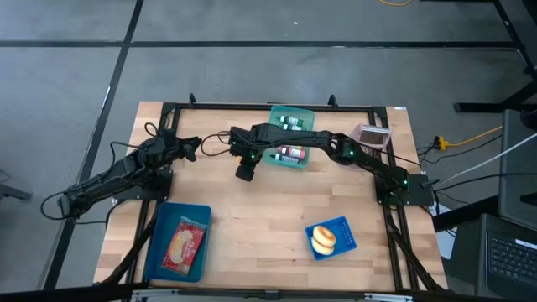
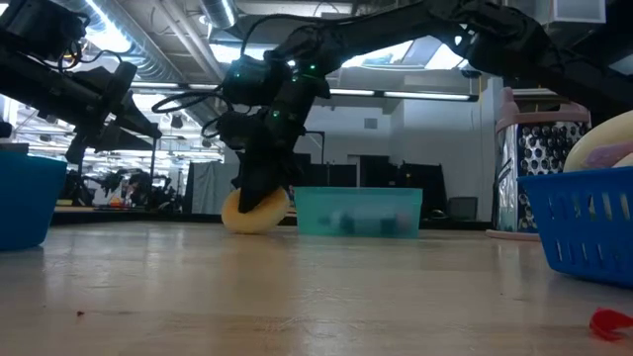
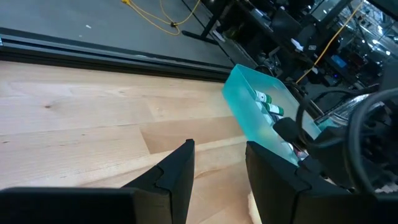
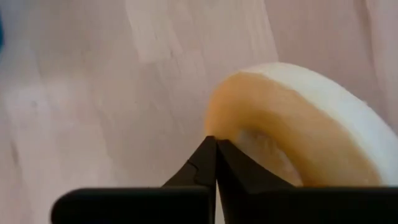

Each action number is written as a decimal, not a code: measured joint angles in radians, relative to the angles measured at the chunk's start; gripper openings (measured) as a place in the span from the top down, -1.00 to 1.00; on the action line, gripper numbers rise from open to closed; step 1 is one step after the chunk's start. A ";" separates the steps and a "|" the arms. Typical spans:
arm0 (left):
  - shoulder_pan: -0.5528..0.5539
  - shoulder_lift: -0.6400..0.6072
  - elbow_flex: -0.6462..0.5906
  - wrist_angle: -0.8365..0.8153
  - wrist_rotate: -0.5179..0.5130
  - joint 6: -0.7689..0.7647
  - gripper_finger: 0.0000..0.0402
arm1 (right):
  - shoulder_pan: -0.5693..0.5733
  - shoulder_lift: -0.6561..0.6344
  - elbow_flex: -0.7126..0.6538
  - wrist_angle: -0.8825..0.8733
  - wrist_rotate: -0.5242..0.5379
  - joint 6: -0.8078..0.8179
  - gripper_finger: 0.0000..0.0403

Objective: Pick & Place Food Item
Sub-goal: Put the pink donut into the blue bin

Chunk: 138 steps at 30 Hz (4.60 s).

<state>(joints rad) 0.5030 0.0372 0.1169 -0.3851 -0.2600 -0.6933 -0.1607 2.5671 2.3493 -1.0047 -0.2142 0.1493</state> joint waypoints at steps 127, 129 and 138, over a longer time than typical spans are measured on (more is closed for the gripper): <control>0.000 0.013 -0.001 -0.002 0.168 0.035 0.31 | 0.538 -0.738 -0.014 0.069 0.444 0.509 0.94; 0.000 0.013 -0.001 -0.002 0.175 0.035 0.31 | 0.574 -0.739 -0.044 0.095 0.496 0.555 0.94; 0.000 0.013 -0.001 -0.001 0.214 0.036 0.31 | 0.689 -0.880 -0.454 0.596 0.632 0.482 0.94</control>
<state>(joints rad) 0.5031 0.0505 0.1162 -0.3862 -0.0463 -0.6576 0.5279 1.6873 1.8957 -0.4083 0.4183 0.6312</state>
